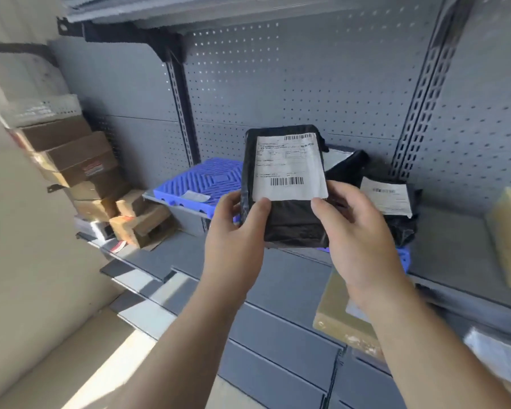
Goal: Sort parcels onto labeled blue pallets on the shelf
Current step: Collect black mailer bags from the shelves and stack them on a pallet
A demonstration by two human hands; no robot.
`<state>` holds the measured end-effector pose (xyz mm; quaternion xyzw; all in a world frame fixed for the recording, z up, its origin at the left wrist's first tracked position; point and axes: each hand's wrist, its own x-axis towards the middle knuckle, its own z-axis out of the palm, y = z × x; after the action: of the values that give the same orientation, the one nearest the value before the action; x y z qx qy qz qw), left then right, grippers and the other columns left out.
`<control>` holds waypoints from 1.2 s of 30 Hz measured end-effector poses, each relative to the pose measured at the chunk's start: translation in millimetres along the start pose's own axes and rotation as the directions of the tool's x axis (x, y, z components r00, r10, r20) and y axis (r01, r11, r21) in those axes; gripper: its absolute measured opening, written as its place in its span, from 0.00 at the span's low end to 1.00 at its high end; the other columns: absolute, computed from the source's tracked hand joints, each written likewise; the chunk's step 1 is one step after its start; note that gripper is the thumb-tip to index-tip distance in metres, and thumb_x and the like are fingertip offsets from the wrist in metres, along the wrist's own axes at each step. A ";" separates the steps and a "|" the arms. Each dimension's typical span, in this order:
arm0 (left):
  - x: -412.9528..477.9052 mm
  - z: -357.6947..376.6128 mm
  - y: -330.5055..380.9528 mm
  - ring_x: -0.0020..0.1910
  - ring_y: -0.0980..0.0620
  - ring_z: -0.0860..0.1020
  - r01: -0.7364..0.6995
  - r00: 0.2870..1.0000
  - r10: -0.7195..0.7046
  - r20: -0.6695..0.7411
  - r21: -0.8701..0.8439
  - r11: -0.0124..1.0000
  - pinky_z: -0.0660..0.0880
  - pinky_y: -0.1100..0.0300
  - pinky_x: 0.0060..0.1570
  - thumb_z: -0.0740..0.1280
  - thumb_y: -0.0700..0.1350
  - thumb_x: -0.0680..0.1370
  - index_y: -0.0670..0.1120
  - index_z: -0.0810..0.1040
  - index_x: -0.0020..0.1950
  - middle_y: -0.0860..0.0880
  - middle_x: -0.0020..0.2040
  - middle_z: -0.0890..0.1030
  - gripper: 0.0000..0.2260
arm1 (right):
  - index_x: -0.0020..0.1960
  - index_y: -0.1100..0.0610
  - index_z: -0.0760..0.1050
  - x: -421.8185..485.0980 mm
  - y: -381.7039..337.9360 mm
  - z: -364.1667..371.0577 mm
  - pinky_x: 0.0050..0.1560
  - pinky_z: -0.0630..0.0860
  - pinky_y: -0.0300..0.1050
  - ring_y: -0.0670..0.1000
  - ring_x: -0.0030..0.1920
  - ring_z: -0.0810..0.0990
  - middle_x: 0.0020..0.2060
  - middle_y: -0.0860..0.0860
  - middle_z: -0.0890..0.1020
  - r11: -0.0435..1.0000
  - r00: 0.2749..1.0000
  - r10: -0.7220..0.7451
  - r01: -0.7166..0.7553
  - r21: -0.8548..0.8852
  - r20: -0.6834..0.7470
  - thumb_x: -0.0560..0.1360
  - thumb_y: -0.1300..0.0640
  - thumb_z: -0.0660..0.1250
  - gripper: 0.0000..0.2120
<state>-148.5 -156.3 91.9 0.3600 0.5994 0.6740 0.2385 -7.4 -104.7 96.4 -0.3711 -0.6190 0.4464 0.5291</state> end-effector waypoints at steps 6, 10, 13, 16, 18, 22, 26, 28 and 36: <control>31.6 89.8 4.3 0.44 0.70 0.80 -0.062 0.984 0.059 0.168 0.008 0.998 0.70 0.79 0.35 0.69 0.54 0.79 0.59 0.77 0.53 0.71 0.46 0.81 0.04 | 0.58 0.41 0.80 47.5 11.5 -61.9 0.54 0.77 0.46 0.39 0.52 0.83 0.51 0.37 0.85 0.998 0.984 -0.029 0.018 -0.065 -0.175 0.72 0.44 0.66 0.15; 47.4 136.9 2.6 0.43 0.67 0.80 -0.084 0.968 0.066 0.242 0.068 0.994 0.73 0.73 0.36 0.67 0.57 0.78 0.62 0.76 0.52 0.66 0.45 0.83 0.04 | 0.57 0.38 0.79 76.2 25.9 -93.6 0.53 0.79 0.50 0.43 0.49 0.84 0.48 0.40 0.86 0.995 0.968 -0.011 -0.013 -0.094 -0.250 0.69 0.42 0.66 0.16; 57.6 163.7 -3.9 0.44 0.65 0.81 -0.086 0.951 0.047 0.306 0.113 0.990 0.73 0.68 0.38 0.66 0.60 0.77 0.62 0.76 0.51 0.64 0.46 0.83 0.06 | 0.54 0.37 0.80 93.4 37.1 -110.4 0.47 0.77 0.47 0.42 0.46 0.83 0.46 0.40 0.85 0.993 0.952 -0.009 -0.026 -0.111 -0.306 0.68 0.41 0.65 0.15; 67.2 181.4 -12.5 0.44 0.66 0.81 -0.095 0.928 0.038 0.371 0.136 0.986 0.72 0.75 0.35 0.66 0.58 0.78 0.61 0.77 0.50 0.66 0.46 0.83 0.03 | 0.55 0.38 0.80 106.0 50.0 -119.2 0.45 0.73 0.42 0.36 0.46 0.82 0.48 0.34 0.85 0.991 0.931 0.022 -0.068 -0.115 -0.364 0.67 0.40 0.64 0.17; 74.8 188.9 -18.2 0.44 0.66 0.81 -0.104 0.908 0.028 0.419 0.160 0.982 0.71 0.77 0.35 0.65 0.57 0.79 0.60 0.77 0.49 0.66 0.46 0.83 0.03 | 0.54 0.37 0.79 111.9 57.5 -122.3 0.46 0.72 0.41 0.34 0.48 0.81 0.47 0.33 0.84 0.985 0.918 0.050 -0.111 -0.132 -0.394 0.68 0.41 0.65 0.15; 88.7 198.4 -28.4 0.44 0.66 0.81 -0.123 0.844 -0.052 0.533 0.288 0.950 0.75 0.69 0.38 0.64 0.58 0.79 0.60 0.76 0.50 0.62 0.47 0.84 0.05 | 0.47 0.29 0.77 120.7 68.8 -126.1 0.43 0.72 0.42 0.34 0.46 0.80 0.46 0.32 0.83 0.961 0.905 0.092 -0.190 -0.202 -0.415 0.72 0.45 0.65 0.09; 99.1 203.0 -35.4 0.46 0.55 0.82 -0.139 0.804 -0.125 0.581 0.388 0.911 0.81 0.52 0.49 0.63 0.59 0.79 0.56 0.76 0.52 0.56 0.46 0.83 0.09 | 0.46 0.28 0.76 126.7 79.6 -126.4 0.43 0.71 0.39 0.30 0.47 0.78 0.46 0.27 0.81 0.935 0.903 0.123 -0.245 -0.258 -0.412 0.74 0.46 0.66 0.11; 102.0 203.4 -38.8 0.46 0.50 0.82 -0.168 0.797 -0.136 0.588 0.433 0.886 0.81 0.48 0.51 0.61 0.60 0.79 0.52 0.76 0.52 0.53 0.46 0.83 0.13 | 0.47 0.32 0.76 128.2 87.1 -125.6 0.42 0.71 0.39 0.29 0.46 0.77 0.46 0.29 0.81 0.917 0.902 0.136 -0.271 -0.292 -0.410 0.75 0.47 0.66 0.08; 103.3 202.8 -42.3 0.54 0.48 0.80 -0.260 0.804 -0.095 0.586 0.491 0.832 0.77 0.48 0.57 0.62 0.59 0.80 0.49 0.71 0.66 0.54 0.51 0.81 0.19 | 0.64 0.42 0.74 129.3 92.4 -122.9 0.53 0.77 0.48 0.45 0.57 0.78 0.58 0.40 0.80 0.821 0.912 0.137 -0.323 -0.471 -0.386 0.76 0.44 0.65 0.16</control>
<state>-61.6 57.6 75.5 0.6301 0.6459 0.3380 0.2676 91.4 65.6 56.0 -0.6448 -0.5675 0.2516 0.4459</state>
